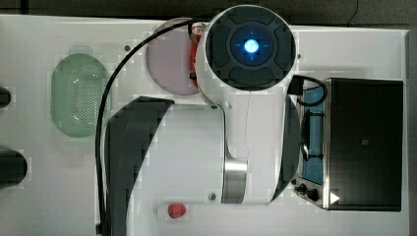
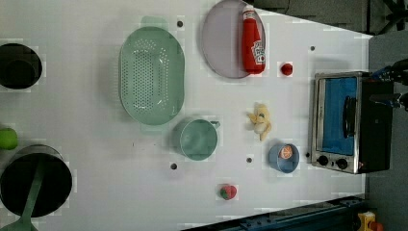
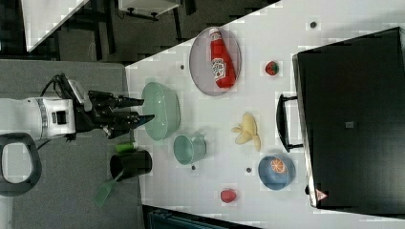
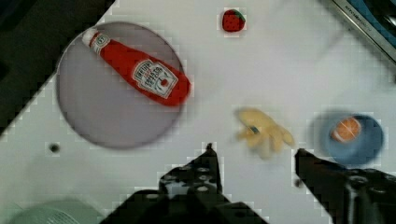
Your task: Pick Banana and place it in mug.
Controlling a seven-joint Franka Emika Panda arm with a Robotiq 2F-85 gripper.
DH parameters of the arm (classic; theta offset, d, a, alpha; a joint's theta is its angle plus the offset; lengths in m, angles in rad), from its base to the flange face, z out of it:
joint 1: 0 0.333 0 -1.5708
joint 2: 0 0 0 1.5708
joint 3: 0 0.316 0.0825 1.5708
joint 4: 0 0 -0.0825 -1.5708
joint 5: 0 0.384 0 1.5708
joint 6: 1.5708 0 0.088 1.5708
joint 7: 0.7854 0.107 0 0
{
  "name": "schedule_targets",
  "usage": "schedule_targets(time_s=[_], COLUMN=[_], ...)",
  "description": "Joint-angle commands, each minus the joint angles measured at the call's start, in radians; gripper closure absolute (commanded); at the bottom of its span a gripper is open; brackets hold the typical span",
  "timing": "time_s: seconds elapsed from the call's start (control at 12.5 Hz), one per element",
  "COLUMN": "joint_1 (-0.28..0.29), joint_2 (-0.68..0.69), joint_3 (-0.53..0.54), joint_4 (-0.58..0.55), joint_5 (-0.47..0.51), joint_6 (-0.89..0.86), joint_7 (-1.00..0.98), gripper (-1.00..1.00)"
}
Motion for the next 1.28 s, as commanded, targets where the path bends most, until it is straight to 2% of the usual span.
schedule_targets(time_s=[0.08,0.24,0.4,0.64,1.28], joint_1=[0.008,0.009,0.009,0.009,0.008], joint_2=[-0.251,-0.251,-0.243,-0.214,-0.071], joint_3=[-0.046,-0.046,-0.045,-0.045,-0.054], joint_4=[-0.099,-0.109,-0.146,-0.254,-0.592], joint_5=[-0.017,-0.017,-0.017,-0.017,-0.017], joint_6=[-0.179,-0.179,-0.167,-0.054,0.481], joint_7=[-0.023,-0.023,-0.023,-0.026,-0.119], gripper=[-0.59,-0.99,-1.0,-1.0,-1.0])
